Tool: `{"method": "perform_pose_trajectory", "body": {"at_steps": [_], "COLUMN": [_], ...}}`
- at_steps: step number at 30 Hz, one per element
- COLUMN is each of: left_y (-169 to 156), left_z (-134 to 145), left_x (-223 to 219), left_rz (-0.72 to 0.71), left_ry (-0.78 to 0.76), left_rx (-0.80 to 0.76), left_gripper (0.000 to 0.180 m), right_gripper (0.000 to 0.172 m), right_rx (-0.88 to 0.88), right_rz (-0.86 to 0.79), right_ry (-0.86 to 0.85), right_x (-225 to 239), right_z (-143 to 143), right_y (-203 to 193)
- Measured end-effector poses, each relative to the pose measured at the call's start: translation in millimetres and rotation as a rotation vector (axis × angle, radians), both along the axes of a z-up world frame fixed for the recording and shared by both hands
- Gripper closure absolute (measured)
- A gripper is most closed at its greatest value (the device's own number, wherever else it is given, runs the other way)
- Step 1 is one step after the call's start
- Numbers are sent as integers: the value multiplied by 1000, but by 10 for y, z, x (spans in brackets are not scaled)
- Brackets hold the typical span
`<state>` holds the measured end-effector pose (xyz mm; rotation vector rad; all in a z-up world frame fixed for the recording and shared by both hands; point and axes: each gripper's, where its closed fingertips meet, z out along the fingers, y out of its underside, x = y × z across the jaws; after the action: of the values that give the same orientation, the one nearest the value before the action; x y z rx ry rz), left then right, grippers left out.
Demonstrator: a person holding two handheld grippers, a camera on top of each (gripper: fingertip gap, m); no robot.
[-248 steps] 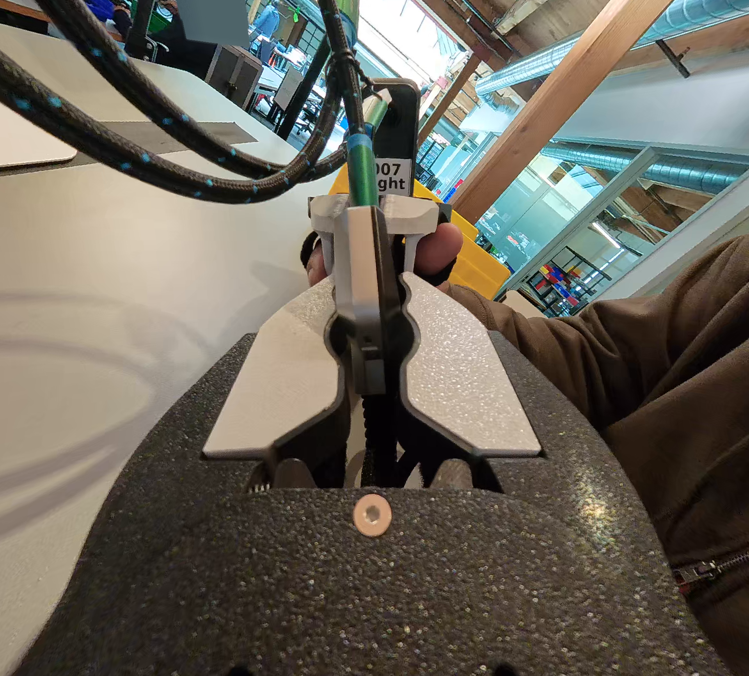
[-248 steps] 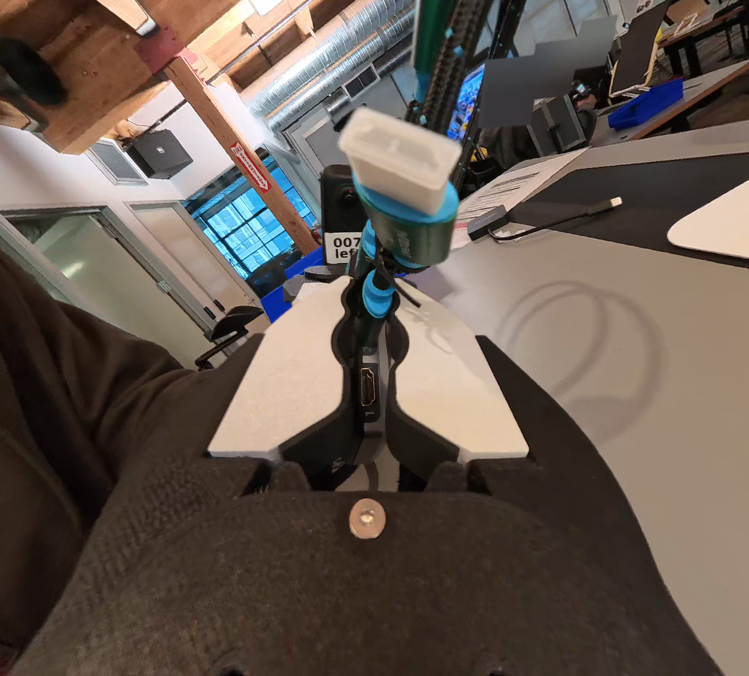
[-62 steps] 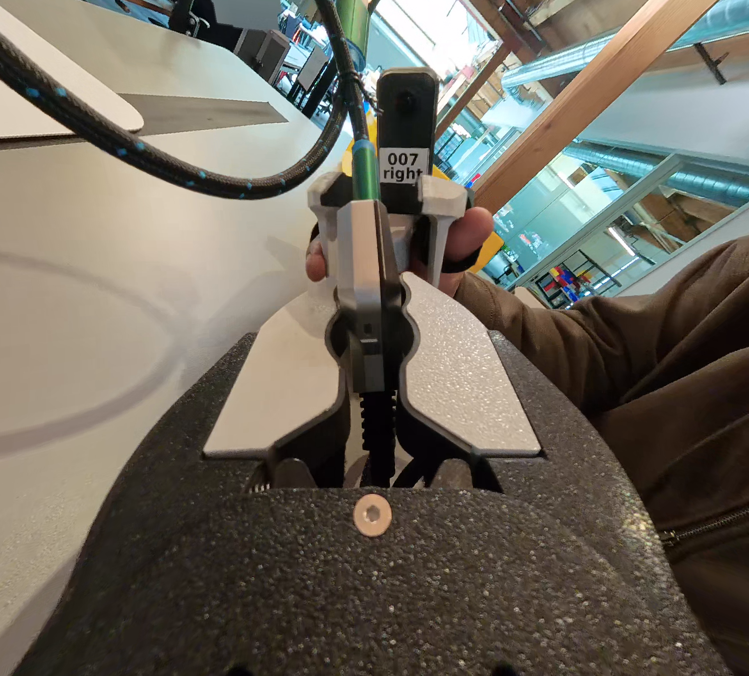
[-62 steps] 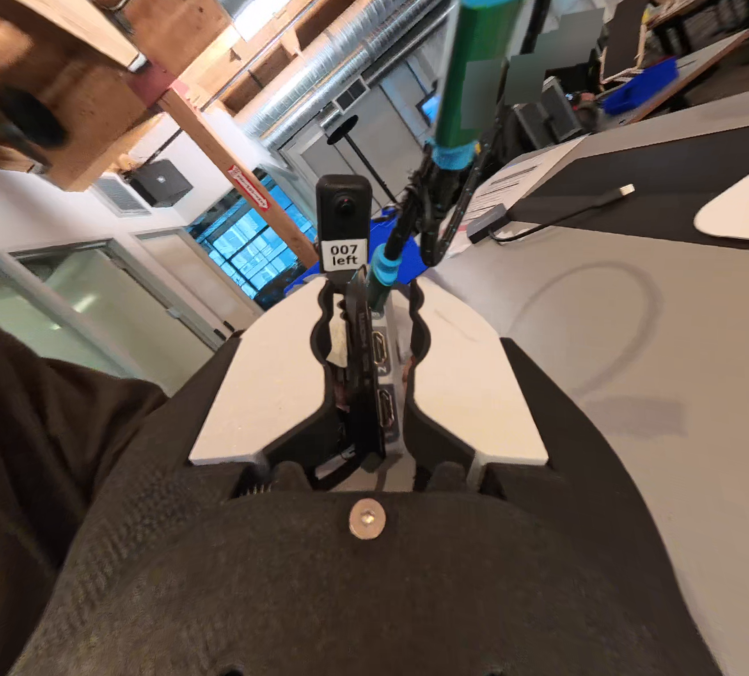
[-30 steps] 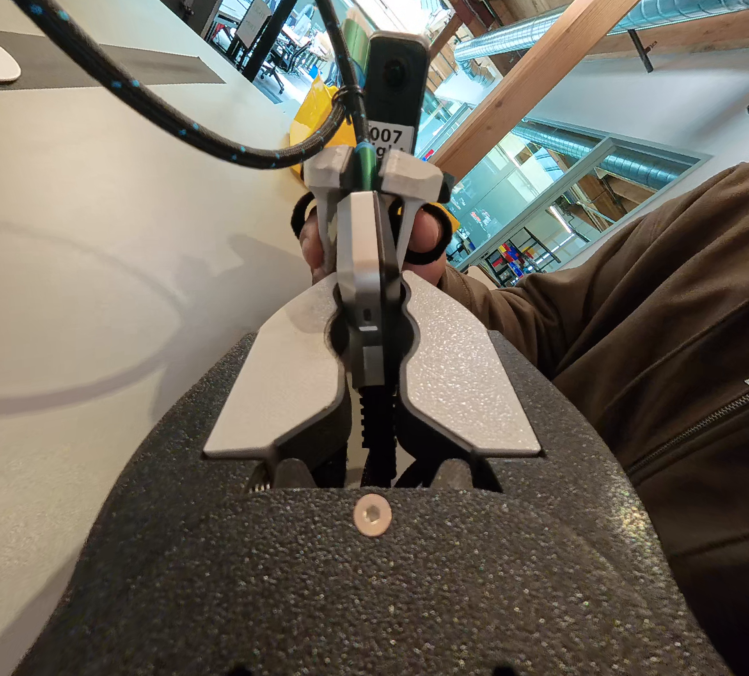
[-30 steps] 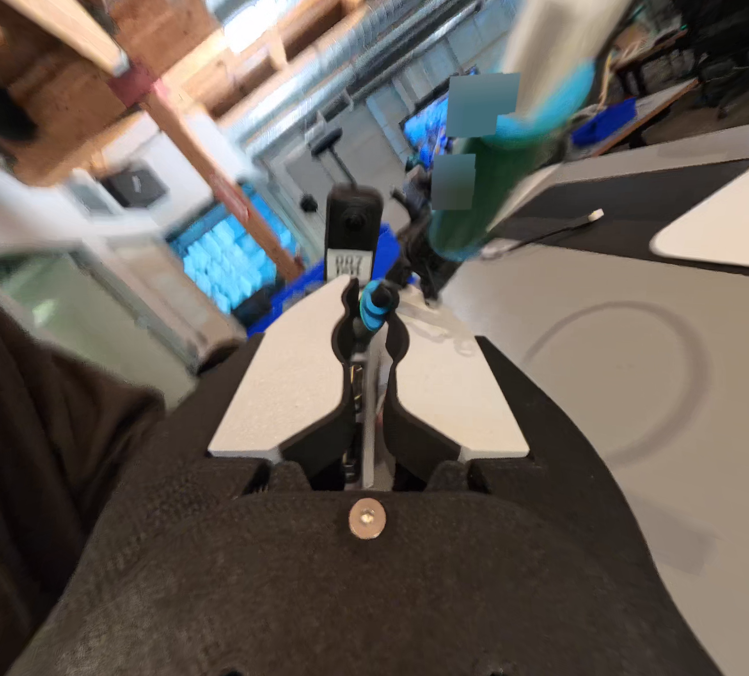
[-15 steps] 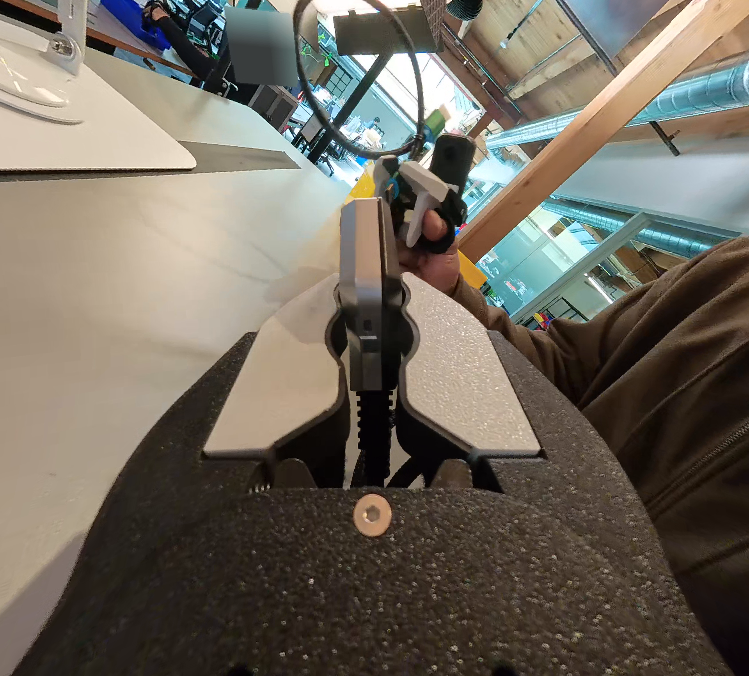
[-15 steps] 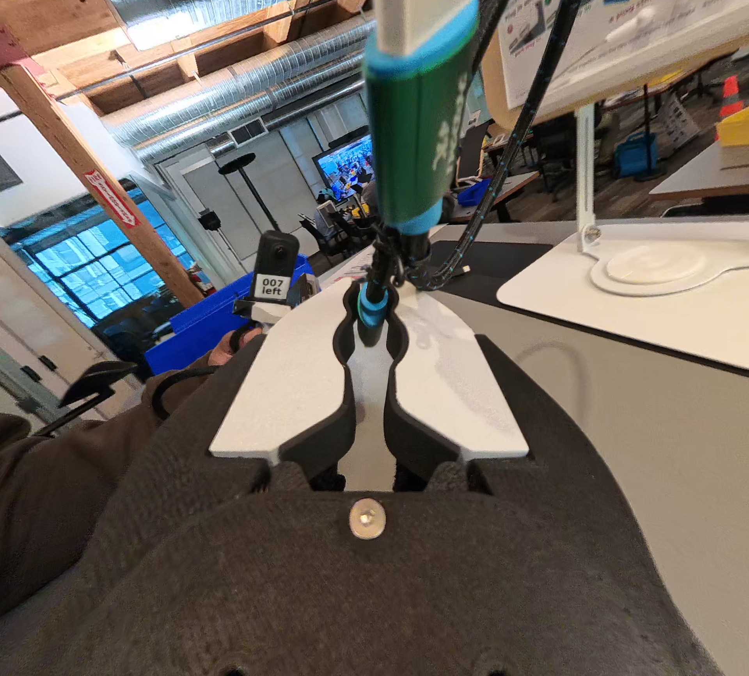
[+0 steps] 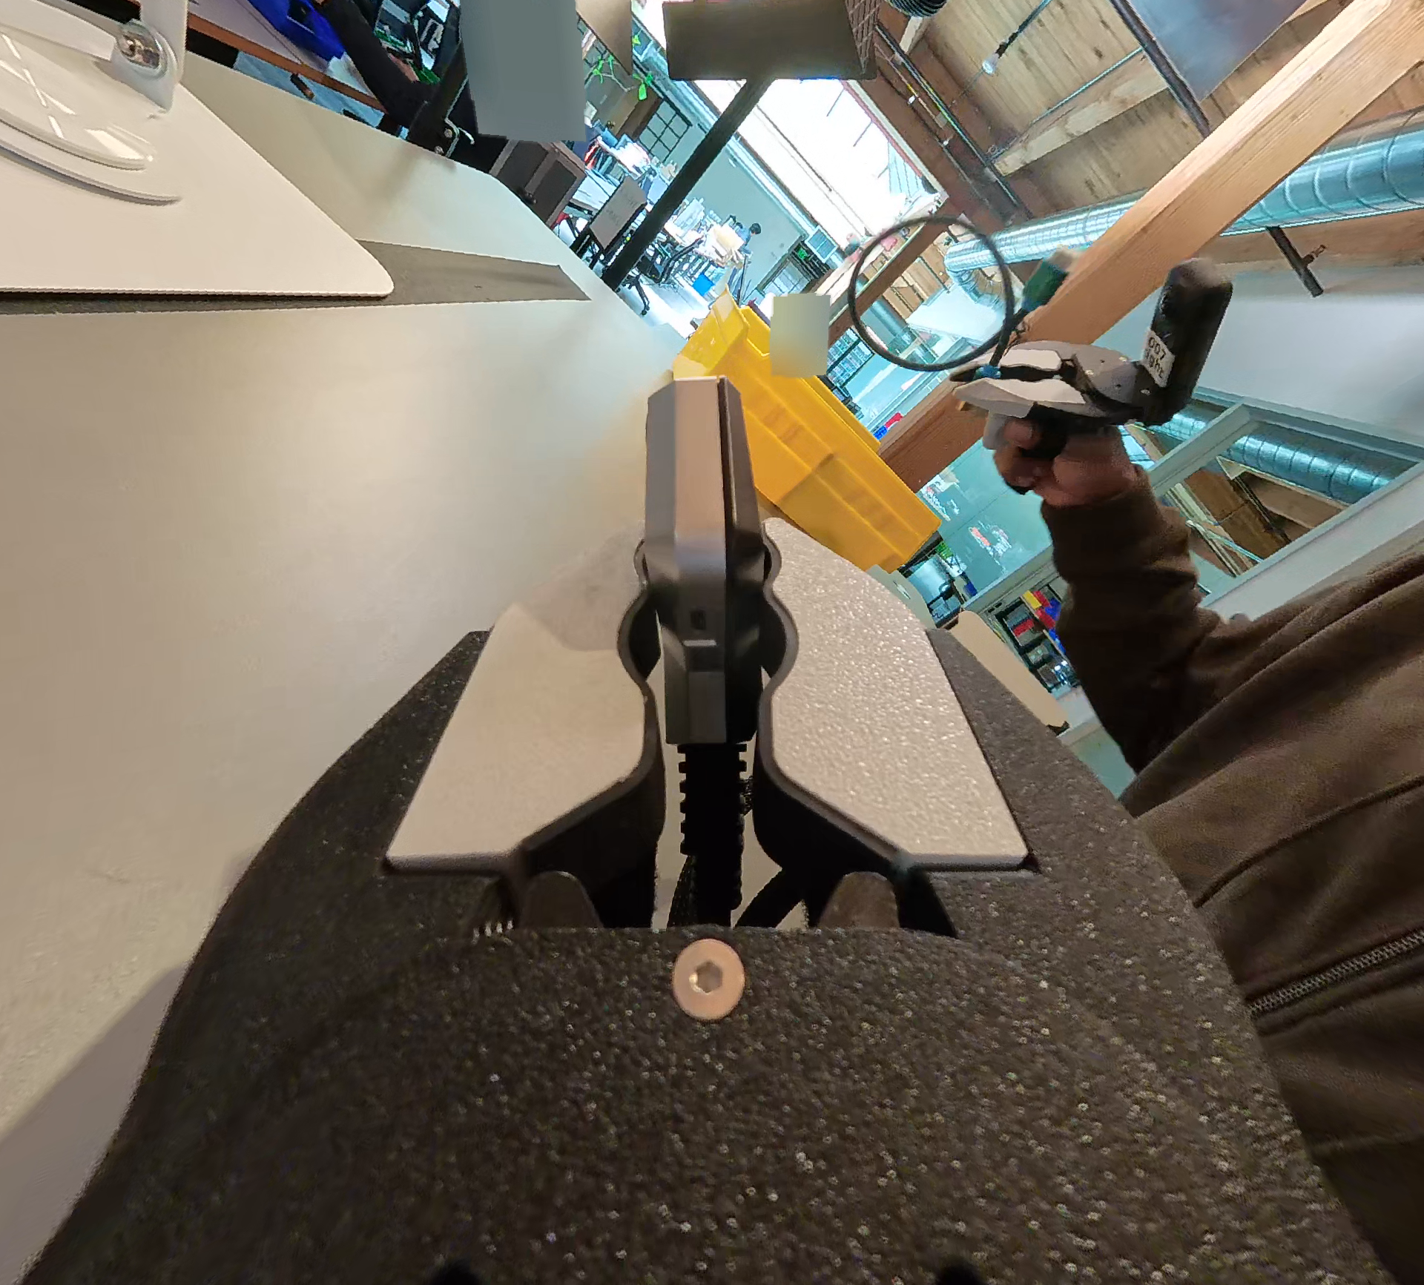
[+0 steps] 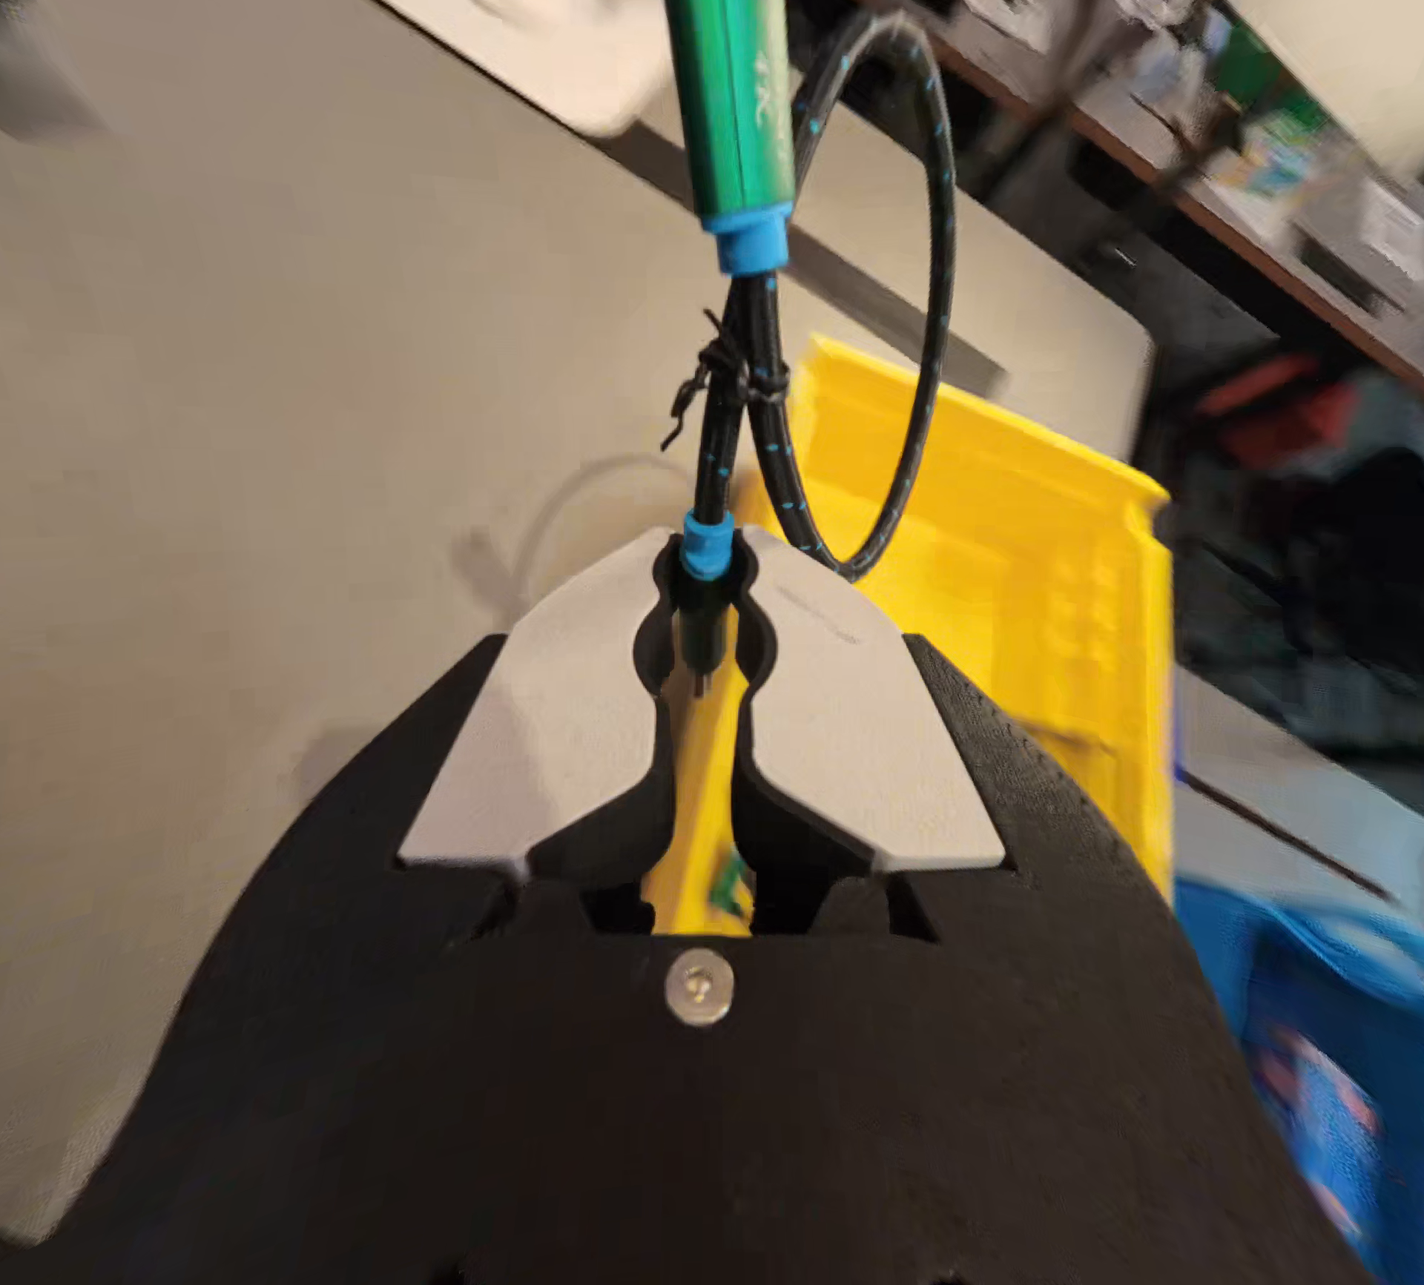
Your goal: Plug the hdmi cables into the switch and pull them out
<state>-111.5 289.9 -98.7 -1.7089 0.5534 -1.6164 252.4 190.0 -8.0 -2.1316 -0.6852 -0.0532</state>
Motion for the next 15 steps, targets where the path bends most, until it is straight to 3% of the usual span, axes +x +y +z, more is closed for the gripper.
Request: {"method": "perform_pose_trajectory", "body": {"at_steps": [3,6,11,15], "left_y": [1,1,3,0], "left_z": [-14,-26,-22,-15], "left_x": [10,22,13,4], "left_rz": [2,7,23,32], "left_ry": [11,25,30,29], "left_rx": [0,4,18,25], "left_gripper": [159,159,159,159], "right_gripper": [161,161,161,161], "right_rx": [-99,-248,-352,-237], "right_rz": [-191,-331,-352,-382], "right_ry": [-242,-424,-563,-566], "right_x": [985,1651,1937,1916], "right_z": [55,-110,-596,-554], "right_y": [-396,-706,-742,-504]}}
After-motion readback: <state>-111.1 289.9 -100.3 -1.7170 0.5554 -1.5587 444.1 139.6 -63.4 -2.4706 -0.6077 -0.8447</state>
